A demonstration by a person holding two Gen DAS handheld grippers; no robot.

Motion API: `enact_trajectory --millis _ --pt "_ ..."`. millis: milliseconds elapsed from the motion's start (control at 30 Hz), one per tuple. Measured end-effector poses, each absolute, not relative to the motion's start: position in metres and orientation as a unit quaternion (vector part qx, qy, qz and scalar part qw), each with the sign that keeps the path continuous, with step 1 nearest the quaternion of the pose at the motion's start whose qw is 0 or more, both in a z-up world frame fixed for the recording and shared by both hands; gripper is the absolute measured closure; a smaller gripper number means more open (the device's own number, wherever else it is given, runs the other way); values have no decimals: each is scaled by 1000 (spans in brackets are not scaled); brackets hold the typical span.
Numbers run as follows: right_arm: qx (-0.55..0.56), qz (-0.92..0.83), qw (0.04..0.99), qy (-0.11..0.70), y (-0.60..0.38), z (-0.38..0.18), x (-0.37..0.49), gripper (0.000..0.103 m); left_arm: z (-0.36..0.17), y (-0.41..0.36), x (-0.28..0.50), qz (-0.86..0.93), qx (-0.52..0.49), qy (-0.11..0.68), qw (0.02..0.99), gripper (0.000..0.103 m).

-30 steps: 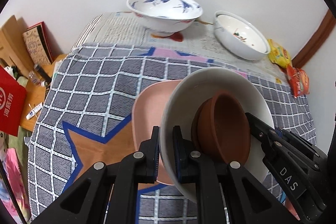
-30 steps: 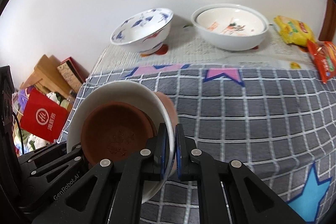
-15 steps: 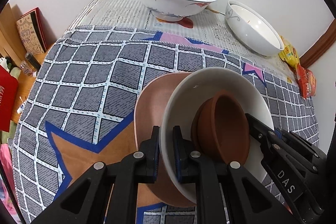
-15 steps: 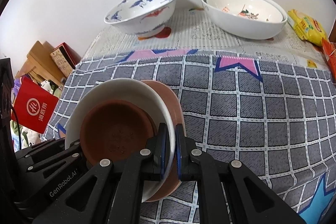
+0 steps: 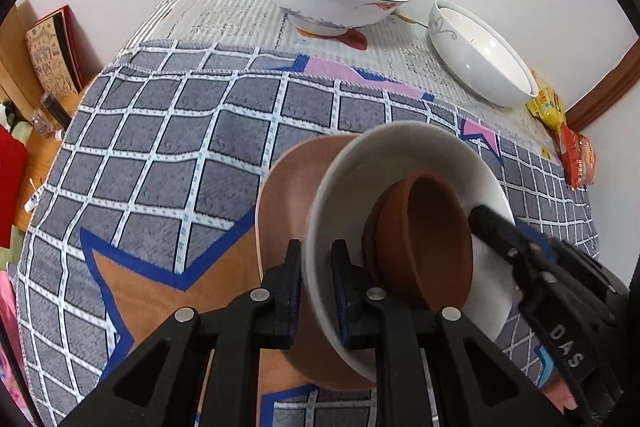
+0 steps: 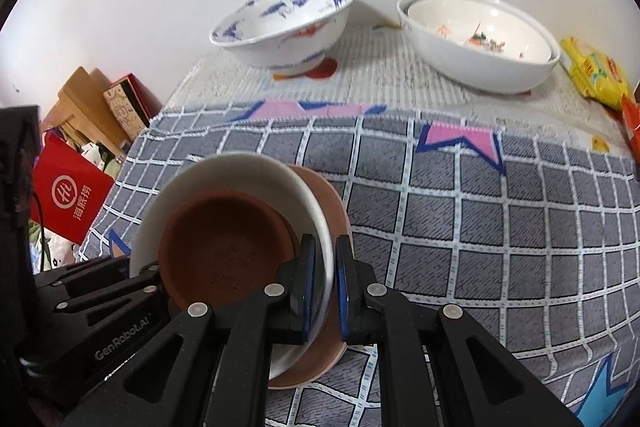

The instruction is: Organize plates and bowls

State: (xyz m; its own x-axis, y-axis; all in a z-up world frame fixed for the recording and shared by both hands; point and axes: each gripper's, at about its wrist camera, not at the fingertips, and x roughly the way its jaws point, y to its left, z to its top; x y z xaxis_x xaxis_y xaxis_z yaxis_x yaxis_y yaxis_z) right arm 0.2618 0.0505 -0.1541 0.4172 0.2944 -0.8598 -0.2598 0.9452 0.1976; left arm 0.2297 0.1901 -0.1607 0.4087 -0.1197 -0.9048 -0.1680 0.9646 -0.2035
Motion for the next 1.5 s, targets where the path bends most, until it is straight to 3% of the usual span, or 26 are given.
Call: enact_trajectory --millis 67,533,633,800,867,1067,1233,1333,1500 --pt "18 166 845 508 47 -148 258 86 -154 188 223 21 -127 537 834 85" --pt "3 179 859 479 11 -108 193 79 -92 157 161 34 -99 482 870 69" --pt "-4 161 874 458 -14 -92 170 65 -81 137 145 24 -95 466 879 59" --pt "-22 106 896 432 -61 -66 135 56 -61 99 116 9 -86 438 895 49" --pt "-13 96 896 433 -78 -59 124 54 -54 85 104 7 -74 427 901 40" --pt "-9 55 904 424 -123 -41 86 53 -34 53 65 3 -49 393 918 29" --pt "20 39 914 404 -155 -27 51 24 -25 34 41 0 -34 383 923 20" --pt "26 25 919 392 -168 -21 33 16 -18 22 26 -4 -20 375 927 17" --pt "38 15 921 387 -182 -16 10 14 -8 8 4 -4 -13 358 934 12"
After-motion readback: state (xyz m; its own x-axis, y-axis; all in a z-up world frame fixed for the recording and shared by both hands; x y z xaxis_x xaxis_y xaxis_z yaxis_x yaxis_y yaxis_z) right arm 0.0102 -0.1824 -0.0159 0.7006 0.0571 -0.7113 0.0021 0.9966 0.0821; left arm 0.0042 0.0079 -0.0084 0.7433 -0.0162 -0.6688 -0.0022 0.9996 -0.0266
